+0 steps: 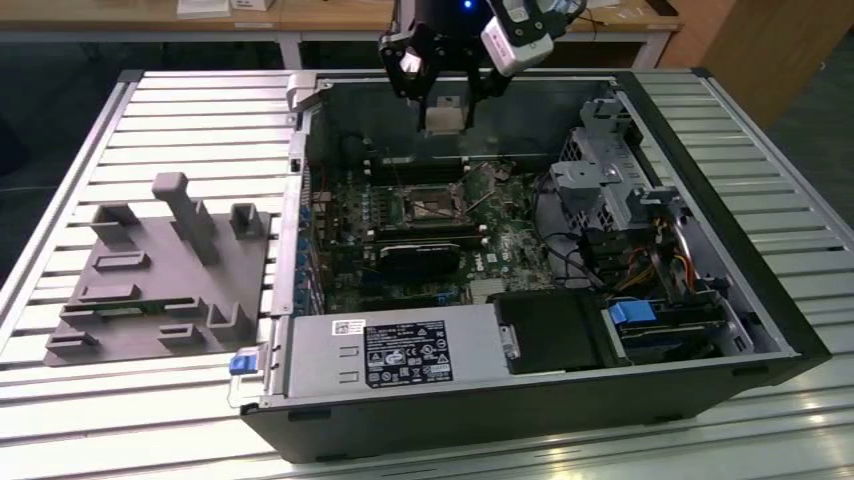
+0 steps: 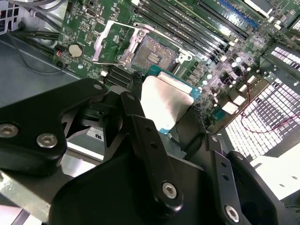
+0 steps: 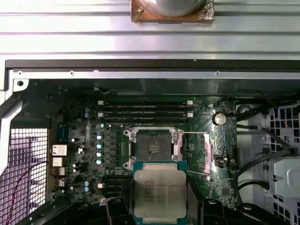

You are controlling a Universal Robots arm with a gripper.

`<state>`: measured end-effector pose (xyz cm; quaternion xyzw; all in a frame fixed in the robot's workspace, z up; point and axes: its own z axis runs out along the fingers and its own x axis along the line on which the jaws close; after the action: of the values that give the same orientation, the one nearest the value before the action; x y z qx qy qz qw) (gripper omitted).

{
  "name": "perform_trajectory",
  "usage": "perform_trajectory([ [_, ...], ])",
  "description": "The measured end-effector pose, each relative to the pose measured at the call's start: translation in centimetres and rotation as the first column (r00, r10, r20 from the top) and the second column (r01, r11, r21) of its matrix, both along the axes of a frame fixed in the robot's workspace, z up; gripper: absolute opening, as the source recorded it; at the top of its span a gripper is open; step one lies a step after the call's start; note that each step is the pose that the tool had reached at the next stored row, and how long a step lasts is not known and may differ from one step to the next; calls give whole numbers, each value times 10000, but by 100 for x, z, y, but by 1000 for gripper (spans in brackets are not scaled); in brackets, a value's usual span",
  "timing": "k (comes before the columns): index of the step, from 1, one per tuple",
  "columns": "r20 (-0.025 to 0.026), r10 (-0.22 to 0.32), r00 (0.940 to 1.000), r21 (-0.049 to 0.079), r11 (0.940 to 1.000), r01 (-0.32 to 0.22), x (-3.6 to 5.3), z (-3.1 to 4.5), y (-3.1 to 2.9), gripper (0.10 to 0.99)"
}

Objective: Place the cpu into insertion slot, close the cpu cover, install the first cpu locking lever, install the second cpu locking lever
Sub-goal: 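Place the cpu into insertion slot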

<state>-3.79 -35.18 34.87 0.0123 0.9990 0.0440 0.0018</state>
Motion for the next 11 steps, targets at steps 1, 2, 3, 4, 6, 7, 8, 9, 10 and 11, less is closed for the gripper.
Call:
perform_trajectory([
  [1,16,0,10000,1,10000,0,-6,-6,0,541],
  [2,40,0,10000,0,10000,0,-14,-13,0,541],
  [3,65,0,10000,0,10000,0,-21,-22,0,541],
  [4,88,0,10000,-1,10000,0,-27,-32,0,541],
  [6,122,0,9999,-1,10000,0,-36,-59,0,541],
  [7,134,0,9999,0,10000,0,-39,-75,0,541],
  [8,141,0,9999,0,10000,0,-43,-93,0,541],
  [9,145,0,9999,0,10000,0,-44,-111,0,541],
  [10,146,1,9999,-1,10000,-1,-44,-129,0,541],
  [11,146,1,9999,-2,10000,-1,-44,-148,0,541],
])
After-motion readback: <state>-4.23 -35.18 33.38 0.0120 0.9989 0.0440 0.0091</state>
